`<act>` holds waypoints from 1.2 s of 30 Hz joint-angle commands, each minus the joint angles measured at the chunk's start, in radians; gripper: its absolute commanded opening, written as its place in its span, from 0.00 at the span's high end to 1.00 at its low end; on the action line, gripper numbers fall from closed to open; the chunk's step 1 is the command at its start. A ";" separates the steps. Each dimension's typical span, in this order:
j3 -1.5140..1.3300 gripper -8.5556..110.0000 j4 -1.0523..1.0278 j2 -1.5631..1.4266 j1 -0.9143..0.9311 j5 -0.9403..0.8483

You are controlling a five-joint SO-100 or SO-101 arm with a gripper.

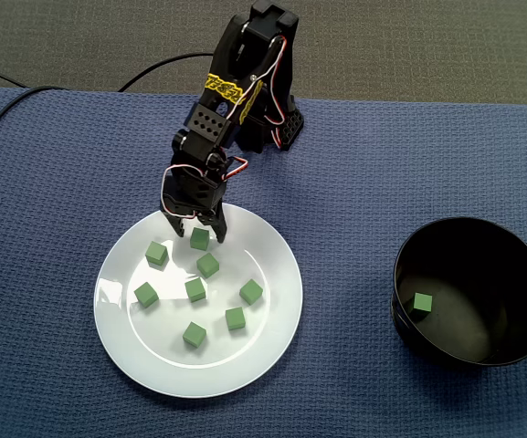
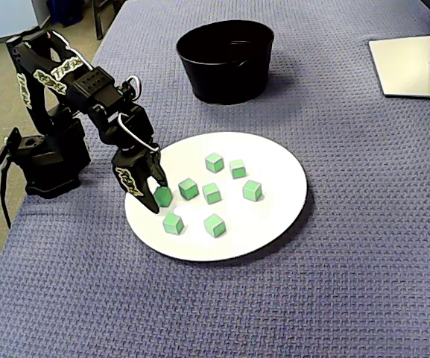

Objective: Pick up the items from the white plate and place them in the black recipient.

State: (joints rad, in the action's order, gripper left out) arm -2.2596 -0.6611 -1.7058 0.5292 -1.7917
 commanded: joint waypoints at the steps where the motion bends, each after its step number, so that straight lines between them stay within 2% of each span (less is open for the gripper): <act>1: -0.014 0.76 0.061 -0.037 -0.005 0.014; 5: -0.026 0.80 0.084 -0.037 -0.006 0.018; 9: -0.034 0.93 0.086 -0.037 -0.008 0.035; 17: -0.029 0.93 0.064 -0.054 -0.008 0.091; 19: 0.041 0.93 -0.044 -0.086 -0.014 0.155; 23: 0.304 0.93 -0.502 -0.184 -0.031 0.295; 25: 0.400 0.93 -0.664 -0.258 -0.051 0.359; 30: 0.617 0.93 -0.772 -0.337 -0.265 0.726; 36: 0.902 0.93 -0.744 -0.316 -0.646 1.068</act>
State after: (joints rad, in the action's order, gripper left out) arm -1.5463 -1.4251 -1.9957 0.0859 -0.9143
